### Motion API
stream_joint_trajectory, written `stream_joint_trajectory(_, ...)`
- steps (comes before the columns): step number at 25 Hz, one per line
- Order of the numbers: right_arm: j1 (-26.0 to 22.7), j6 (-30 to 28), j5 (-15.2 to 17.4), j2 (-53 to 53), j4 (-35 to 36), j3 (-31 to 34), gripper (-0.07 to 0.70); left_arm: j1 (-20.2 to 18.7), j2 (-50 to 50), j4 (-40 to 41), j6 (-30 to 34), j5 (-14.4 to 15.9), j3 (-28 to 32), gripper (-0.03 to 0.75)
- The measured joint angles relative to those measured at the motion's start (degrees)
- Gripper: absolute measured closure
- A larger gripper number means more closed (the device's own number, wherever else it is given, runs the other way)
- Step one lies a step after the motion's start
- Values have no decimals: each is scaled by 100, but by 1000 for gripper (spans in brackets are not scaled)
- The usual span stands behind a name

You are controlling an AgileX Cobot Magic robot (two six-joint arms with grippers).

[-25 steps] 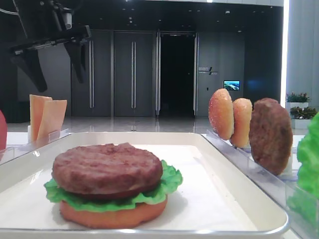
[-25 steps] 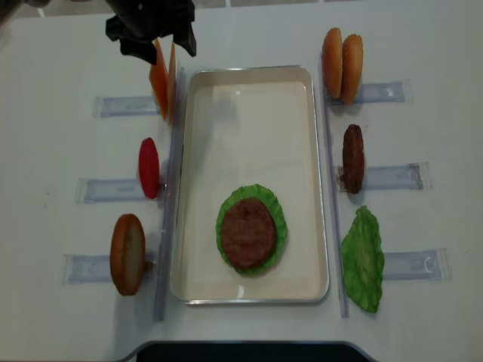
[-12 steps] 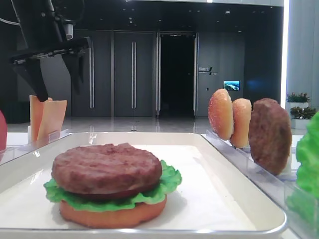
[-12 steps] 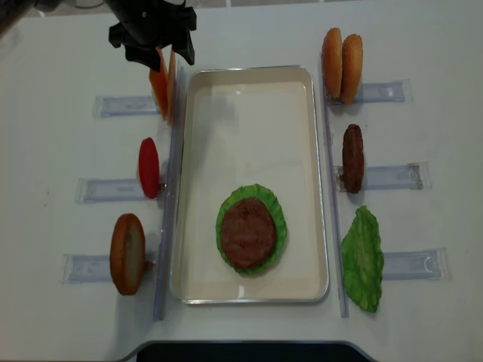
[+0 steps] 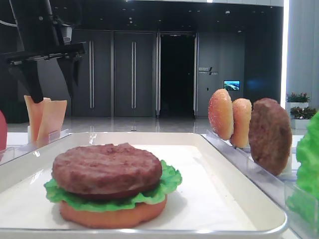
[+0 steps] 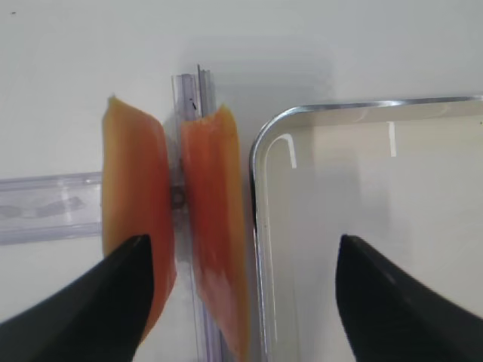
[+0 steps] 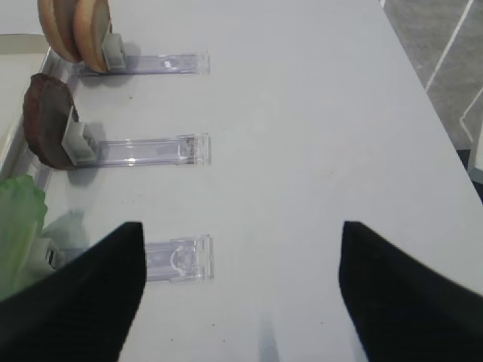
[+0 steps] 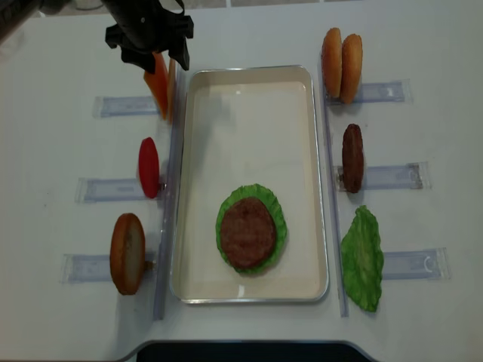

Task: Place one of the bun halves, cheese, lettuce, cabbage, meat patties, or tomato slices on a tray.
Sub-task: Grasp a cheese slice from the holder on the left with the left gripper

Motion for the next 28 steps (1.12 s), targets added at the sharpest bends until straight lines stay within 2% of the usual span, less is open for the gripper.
stream_joint_trajectory(11, 0, 0, 0, 0, 0, 0, 97, 0, 199, 7, 0, -24, -7, 148)
stream_joint_trajectory(14, 0, 0, 0, 0, 0, 0, 97, 0, 250, 7, -5, -37, -9, 182)
stream_joint_trajectory(17, 0, 0, 0, 0, 0, 0, 97, 0, 250, 51, -5, -37, -9, 267)
stream_joint_trajectory(22, 0, 0, 0, 0, 0, 0, 97, 0, 250, 112, -5, -37, -9, 476)
stream_joint_trajectory(27, 0, 0, 0, 0, 0, 0, 97, 0, 250, 157, -5, -37, -9, 608)
stream_joint_trajectory(28, 0, 0, 0, 0, 0, 0, 97, 0, 250, 195, -5, -37, -9, 656)
